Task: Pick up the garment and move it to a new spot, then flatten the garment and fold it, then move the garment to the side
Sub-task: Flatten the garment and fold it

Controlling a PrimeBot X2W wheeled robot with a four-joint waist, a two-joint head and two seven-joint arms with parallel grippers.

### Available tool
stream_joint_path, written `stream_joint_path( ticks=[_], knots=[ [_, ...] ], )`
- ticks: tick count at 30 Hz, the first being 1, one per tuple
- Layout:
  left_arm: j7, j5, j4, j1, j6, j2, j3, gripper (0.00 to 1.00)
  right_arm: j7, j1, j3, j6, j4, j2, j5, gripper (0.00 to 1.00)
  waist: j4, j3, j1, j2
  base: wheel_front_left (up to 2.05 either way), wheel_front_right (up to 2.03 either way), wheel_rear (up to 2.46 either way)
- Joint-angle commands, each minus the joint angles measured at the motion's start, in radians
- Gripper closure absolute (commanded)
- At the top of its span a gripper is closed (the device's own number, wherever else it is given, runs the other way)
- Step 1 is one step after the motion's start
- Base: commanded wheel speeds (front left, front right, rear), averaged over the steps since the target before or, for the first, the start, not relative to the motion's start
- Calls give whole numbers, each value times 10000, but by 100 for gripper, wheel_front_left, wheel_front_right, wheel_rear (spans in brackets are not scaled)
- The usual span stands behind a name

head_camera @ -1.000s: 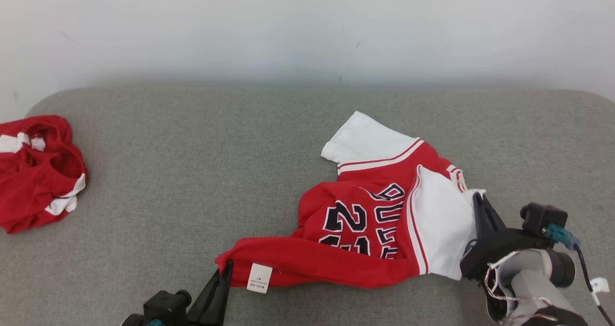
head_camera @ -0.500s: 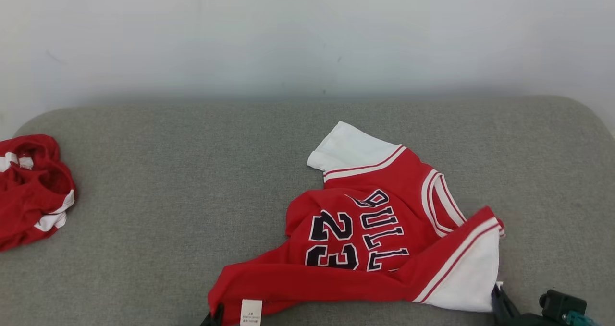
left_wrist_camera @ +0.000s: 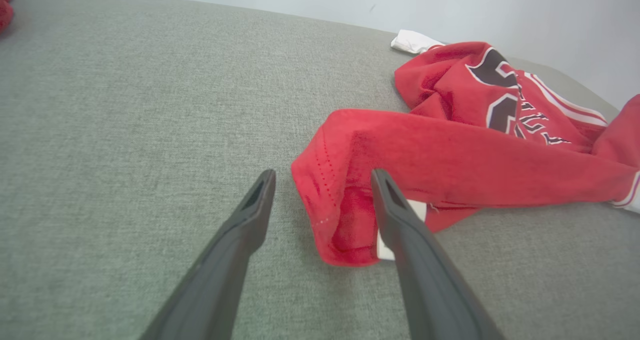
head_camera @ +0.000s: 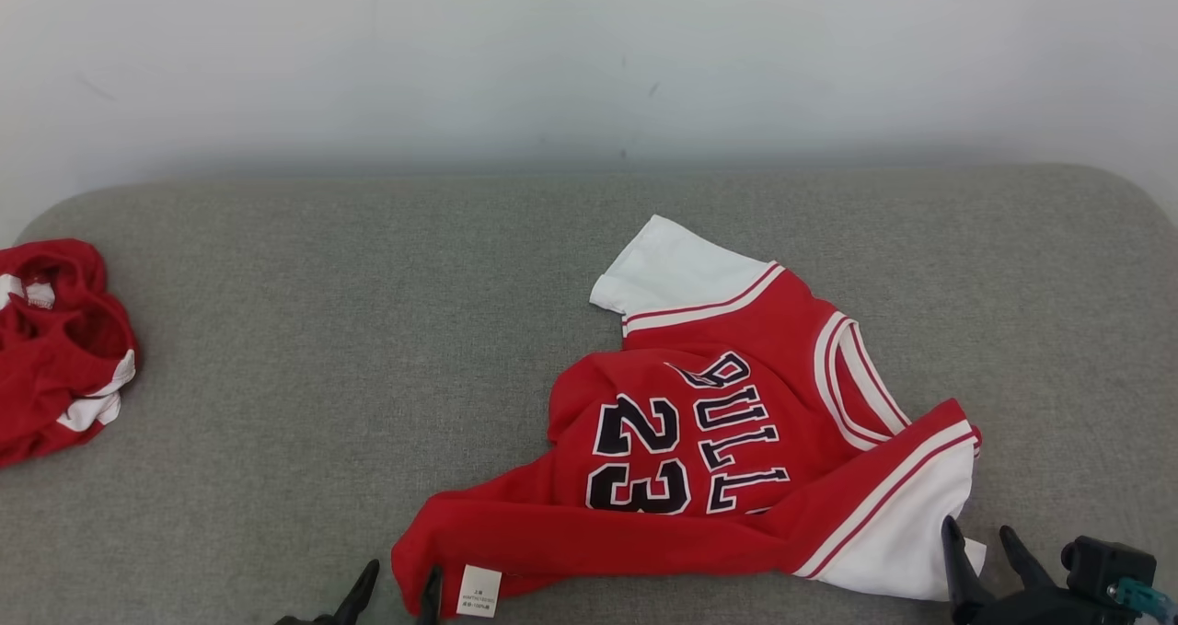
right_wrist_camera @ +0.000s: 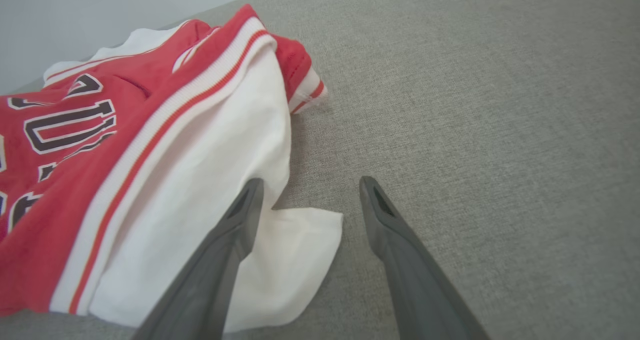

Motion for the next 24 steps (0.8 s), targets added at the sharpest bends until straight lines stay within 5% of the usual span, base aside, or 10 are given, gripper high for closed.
stream_joint_path(
  ticks=[1,24],
  knots=[
    [-21,-37,-16,14,21,-49,1,0,70,128,-55,-19,-103,-87,-225,0,36,41,0,0,0,0,0],
    [-21,-603,963,-579,19,-102,-580,0,1602,505,-5,-19,-429,302,-1345,0,57,71,0,0,0,0,0]
  ],
)
